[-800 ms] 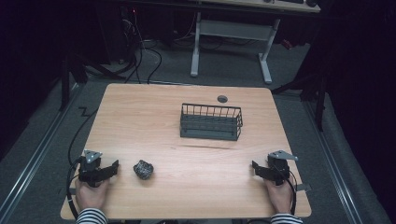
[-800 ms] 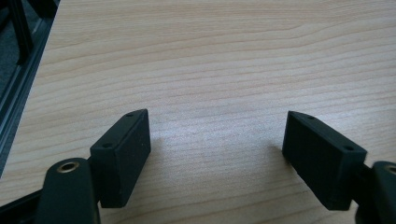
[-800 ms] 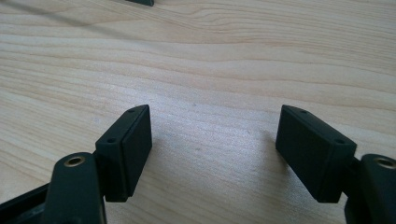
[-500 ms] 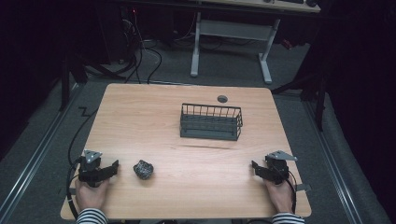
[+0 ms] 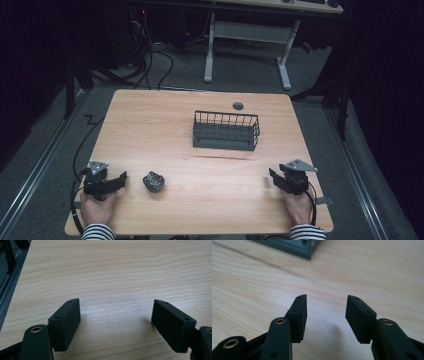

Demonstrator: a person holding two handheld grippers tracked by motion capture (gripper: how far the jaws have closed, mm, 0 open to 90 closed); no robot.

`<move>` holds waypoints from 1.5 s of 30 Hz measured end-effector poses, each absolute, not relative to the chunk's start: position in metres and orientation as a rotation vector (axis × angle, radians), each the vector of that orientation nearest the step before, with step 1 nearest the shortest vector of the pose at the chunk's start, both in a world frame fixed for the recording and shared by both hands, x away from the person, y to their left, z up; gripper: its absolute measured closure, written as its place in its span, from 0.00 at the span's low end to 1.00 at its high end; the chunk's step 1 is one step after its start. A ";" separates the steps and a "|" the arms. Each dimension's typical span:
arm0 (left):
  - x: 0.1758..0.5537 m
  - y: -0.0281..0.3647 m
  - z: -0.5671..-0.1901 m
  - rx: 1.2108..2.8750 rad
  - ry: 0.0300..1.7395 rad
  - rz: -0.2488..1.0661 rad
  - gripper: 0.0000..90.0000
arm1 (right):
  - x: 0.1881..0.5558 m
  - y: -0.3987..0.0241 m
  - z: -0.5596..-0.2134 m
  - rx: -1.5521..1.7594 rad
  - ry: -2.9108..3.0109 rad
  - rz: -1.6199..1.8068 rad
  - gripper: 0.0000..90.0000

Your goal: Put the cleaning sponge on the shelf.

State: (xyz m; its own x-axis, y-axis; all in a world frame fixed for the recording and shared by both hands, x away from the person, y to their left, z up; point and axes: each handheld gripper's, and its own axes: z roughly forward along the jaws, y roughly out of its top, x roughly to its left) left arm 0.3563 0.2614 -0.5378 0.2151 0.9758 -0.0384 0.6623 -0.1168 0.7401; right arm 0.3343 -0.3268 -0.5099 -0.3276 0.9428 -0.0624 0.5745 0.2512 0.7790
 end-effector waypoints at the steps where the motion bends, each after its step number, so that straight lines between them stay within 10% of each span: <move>1: 0.356 0.262 -0.538 1.853 1.516 0.628 0.26 | 0.338 -0.323 -0.500 1.363 1.993 0.947 0.61; 20: 0.356 0.264 -0.538 1.834 1.517 0.612 0.27 | 0.410 -0.308 -0.431 1.353 1.984 1.031 0.64; 45: 0.357 0.264 -0.538 1.831 1.514 0.602 0.26 | 0.459 -0.288 -0.442 1.447 2.060 0.931 0.68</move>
State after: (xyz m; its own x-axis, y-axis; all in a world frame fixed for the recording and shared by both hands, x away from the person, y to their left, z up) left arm 0.3568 0.2643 -0.5377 0.2175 0.9736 -0.0688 0.6607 -0.0950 0.7446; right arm 0.4589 -0.2884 -0.4424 -0.3454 0.9383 0.0156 0.6318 0.2202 0.7432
